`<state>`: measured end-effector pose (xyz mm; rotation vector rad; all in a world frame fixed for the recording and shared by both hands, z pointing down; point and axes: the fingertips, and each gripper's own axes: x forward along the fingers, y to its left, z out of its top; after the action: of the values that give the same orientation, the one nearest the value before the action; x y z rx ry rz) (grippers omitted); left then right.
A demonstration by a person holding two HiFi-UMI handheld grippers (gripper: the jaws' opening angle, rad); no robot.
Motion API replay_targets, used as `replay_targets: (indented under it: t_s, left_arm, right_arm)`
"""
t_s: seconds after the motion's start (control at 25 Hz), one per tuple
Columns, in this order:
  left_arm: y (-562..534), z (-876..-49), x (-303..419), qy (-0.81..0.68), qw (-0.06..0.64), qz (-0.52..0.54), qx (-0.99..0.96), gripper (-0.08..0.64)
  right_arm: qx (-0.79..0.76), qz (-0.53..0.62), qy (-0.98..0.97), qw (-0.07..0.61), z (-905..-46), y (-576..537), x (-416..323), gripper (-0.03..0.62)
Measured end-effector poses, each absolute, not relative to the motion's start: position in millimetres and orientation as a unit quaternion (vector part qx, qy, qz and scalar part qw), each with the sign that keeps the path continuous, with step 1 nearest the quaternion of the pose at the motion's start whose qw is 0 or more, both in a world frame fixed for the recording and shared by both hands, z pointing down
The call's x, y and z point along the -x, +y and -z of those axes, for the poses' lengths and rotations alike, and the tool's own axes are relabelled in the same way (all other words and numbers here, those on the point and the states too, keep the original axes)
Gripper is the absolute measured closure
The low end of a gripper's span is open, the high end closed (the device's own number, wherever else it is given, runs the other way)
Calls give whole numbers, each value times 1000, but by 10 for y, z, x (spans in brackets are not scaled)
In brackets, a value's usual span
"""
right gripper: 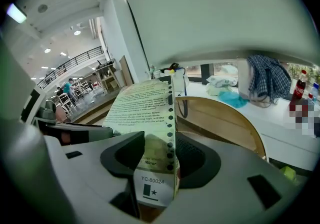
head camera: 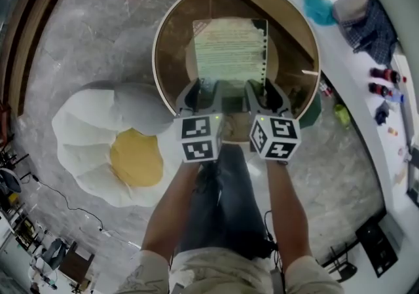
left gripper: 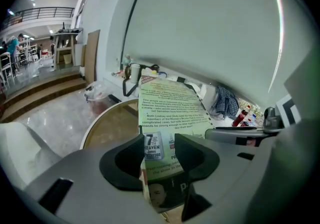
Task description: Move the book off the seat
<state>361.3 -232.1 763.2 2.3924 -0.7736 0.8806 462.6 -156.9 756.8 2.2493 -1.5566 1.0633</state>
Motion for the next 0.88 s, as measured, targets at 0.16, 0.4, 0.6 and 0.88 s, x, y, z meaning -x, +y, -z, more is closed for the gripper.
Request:
replay_targets:
  t_s: [0.16,0.4,0.6,0.88]
  left_arm:
    - [-2229,-8102,-3582,-279,258,-348,-857,365]
    - [-2121,-8615,-3519,-275,287,-382,-834,365]
    - [-2136,-8777,-3504,-277,299,-392,-825,365]
    - [-2138,-8823,-3522,-276,306,-390,-823,364]
  right_arm:
    - [-752,-391,-517,117,-8031,-1485,-4600,391]
    - [-734,-430,-508,139,-8539,-1403,-4558,391]
    - [-725,-442,-506,148,-8693,-1433,-4552,391]
    - [-729,-438,-504,150,-8718,-1441,-4567,391]
